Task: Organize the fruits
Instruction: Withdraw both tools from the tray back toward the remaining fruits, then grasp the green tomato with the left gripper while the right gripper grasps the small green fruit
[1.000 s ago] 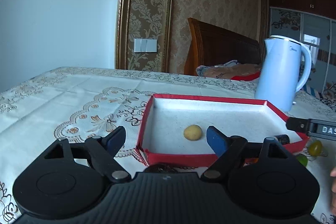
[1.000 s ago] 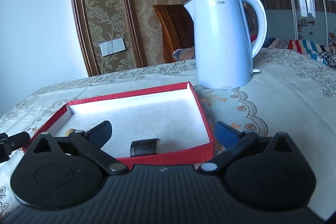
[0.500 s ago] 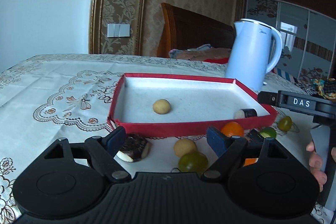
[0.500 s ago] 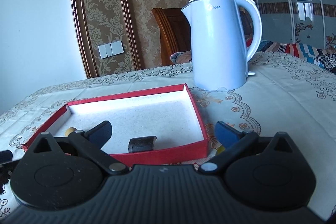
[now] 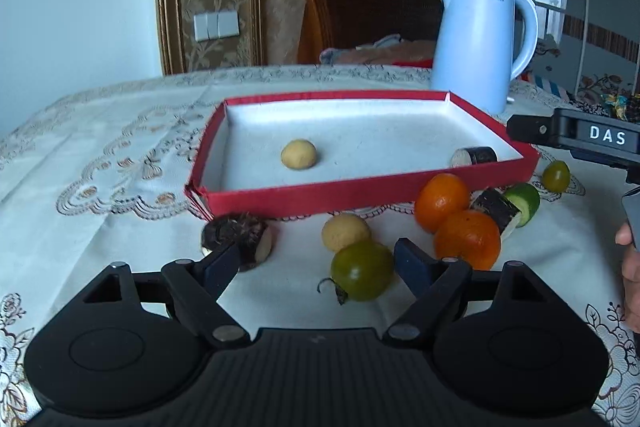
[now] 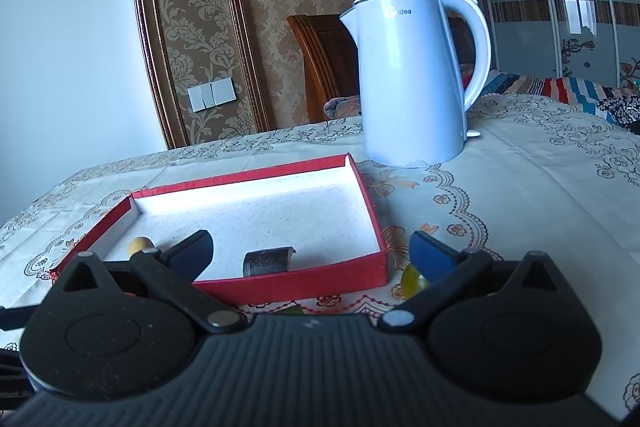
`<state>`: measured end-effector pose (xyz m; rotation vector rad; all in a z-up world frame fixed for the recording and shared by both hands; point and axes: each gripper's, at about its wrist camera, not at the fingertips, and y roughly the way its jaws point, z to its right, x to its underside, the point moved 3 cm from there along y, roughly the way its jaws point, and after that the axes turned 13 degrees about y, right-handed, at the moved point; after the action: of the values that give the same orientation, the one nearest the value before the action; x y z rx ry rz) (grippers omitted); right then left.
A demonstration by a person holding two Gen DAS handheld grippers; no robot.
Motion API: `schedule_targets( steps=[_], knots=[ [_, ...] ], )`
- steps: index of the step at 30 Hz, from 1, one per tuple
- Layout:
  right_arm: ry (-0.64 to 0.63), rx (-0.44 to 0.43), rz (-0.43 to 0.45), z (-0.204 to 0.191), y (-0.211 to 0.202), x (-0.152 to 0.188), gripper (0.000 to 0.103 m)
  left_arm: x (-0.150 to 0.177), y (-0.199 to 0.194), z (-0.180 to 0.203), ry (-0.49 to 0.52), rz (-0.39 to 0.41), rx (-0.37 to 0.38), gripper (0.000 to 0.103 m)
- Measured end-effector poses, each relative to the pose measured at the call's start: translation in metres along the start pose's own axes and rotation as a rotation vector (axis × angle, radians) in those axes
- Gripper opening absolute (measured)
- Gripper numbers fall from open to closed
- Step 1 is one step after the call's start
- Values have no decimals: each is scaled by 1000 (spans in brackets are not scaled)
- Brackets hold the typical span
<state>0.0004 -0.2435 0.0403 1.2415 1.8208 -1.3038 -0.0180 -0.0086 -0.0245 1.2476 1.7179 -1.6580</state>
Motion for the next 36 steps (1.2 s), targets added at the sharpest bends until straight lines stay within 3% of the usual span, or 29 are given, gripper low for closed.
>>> schedule_targets(
  steps=[5, 12, 15, 22, 23, 25, 30, 36],
  knots=[
    [50, 9, 15, 15, -13, -2, 103, 1, 2, 7, 10, -28, -11, 85],
    [140, 34, 7, 49, -23, 0, 103, 1, 5, 11, -21, -41, 28, 84],
    [200, 49, -7, 60, -20, -1, 103, 2, 8, 10, -34, -50, 44, 77],
    [168, 62, -17, 56, -17, 2, 103, -1, 11, 11, -36, -47, 47, 76],
    [171, 62, -15, 56, -17, 1, 103, -1, 11, 11, -38, -46, 50, 74],
    [184, 63, -14, 59, -18, 1, 103, -1, 9, 9, -47, -37, 60, 59],
    [202, 53, -20, 62, -21, 2, 103, 0, 8, 6, -64, -25, 74, 41],
    [68, 39, -71, 54, -31, 6, 103, 1, 7, 3, -81, -16, 85, 39]
  ],
)
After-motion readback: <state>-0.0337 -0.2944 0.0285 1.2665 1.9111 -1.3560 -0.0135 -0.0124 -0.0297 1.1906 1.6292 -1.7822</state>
